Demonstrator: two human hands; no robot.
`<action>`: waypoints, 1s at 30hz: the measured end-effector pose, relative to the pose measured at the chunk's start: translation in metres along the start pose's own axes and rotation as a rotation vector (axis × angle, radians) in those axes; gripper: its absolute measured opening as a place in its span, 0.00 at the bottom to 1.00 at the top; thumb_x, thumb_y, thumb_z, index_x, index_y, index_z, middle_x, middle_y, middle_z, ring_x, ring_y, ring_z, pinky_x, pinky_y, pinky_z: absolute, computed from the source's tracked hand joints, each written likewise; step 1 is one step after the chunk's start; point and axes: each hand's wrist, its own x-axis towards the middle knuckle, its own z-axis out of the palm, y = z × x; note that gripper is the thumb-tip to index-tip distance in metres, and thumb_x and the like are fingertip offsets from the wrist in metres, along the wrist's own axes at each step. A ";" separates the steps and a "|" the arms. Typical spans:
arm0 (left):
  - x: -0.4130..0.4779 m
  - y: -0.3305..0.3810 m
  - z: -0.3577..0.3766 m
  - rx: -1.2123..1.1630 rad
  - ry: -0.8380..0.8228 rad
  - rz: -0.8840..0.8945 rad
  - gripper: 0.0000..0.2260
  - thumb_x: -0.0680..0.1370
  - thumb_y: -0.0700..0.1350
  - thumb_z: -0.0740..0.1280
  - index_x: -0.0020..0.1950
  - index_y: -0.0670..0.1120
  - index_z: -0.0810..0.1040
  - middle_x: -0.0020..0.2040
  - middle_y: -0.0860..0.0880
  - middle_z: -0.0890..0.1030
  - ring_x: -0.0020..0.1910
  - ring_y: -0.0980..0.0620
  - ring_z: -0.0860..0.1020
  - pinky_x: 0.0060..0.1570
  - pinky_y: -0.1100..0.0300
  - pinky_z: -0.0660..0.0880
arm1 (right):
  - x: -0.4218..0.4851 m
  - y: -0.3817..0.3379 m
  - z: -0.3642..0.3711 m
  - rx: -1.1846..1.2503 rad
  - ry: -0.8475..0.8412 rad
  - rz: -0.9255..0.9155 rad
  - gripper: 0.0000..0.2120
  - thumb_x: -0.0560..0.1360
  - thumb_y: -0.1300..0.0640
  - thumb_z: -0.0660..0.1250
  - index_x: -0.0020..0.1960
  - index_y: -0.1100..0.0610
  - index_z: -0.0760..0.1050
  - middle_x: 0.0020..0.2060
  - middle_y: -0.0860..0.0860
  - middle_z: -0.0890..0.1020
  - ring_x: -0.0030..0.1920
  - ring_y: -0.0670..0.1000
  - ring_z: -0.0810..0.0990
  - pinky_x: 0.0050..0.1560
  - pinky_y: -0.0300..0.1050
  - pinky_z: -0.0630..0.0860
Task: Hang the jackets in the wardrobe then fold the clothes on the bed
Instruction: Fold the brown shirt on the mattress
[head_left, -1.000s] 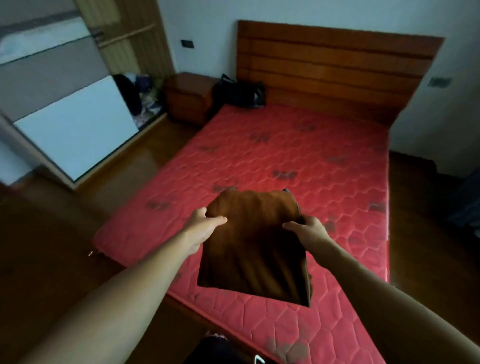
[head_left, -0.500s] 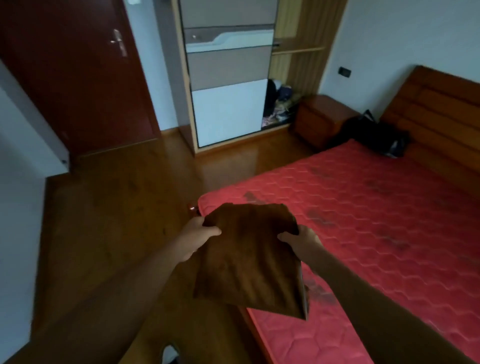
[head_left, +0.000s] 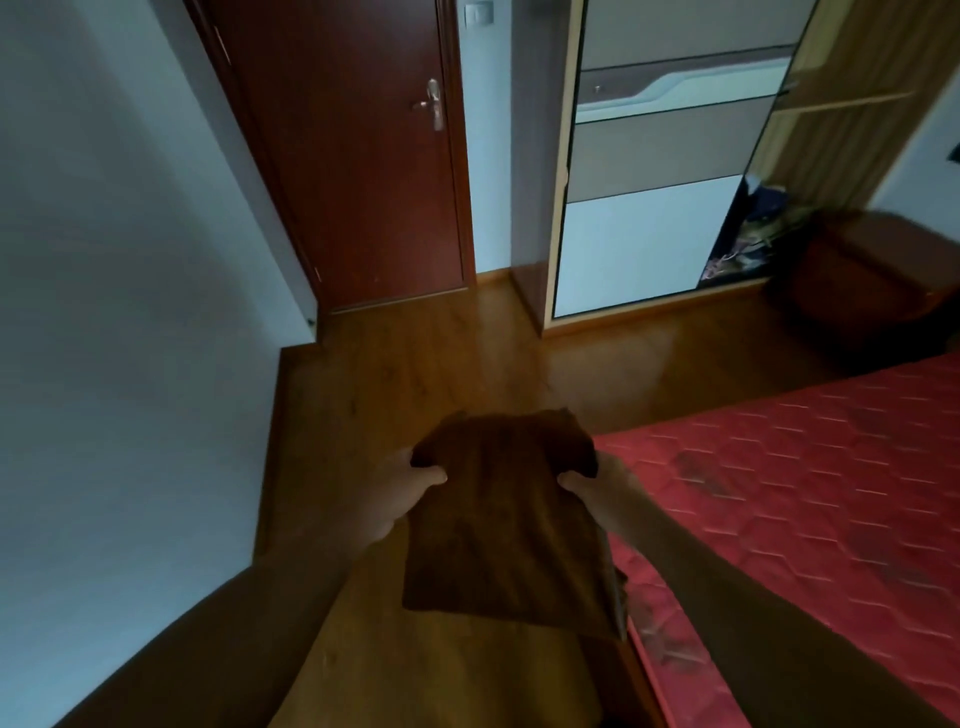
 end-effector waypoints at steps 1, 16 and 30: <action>0.015 0.005 -0.007 0.003 0.006 -0.005 0.12 0.75 0.49 0.72 0.57 0.55 0.76 0.56 0.51 0.81 0.55 0.49 0.80 0.60 0.47 0.78 | 0.016 -0.006 0.001 0.005 -0.005 -0.001 0.13 0.77 0.55 0.70 0.60 0.57 0.79 0.48 0.58 0.85 0.46 0.59 0.85 0.49 0.60 0.83; 0.237 0.147 -0.061 -0.127 0.076 0.033 0.15 0.76 0.45 0.72 0.63 0.48 0.78 0.53 0.50 0.85 0.46 0.53 0.86 0.42 0.59 0.82 | 0.298 -0.118 -0.054 0.059 -0.081 -0.032 0.17 0.76 0.55 0.69 0.64 0.51 0.77 0.47 0.50 0.86 0.44 0.50 0.86 0.48 0.52 0.84; 0.518 0.315 -0.110 0.018 -0.049 0.033 0.14 0.75 0.47 0.70 0.60 0.49 0.79 0.55 0.47 0.84 0.50 0.48 0.84 0.54 0.47 0.82 | 0.561 -0.201 -0.098 0.059 0.038 0.119 0.09 0.81 0.53 0.64 0.58 0.54 0.77 0.48 0.53 0.84 0.47 0.52 0.84 0.49 0.49 0.81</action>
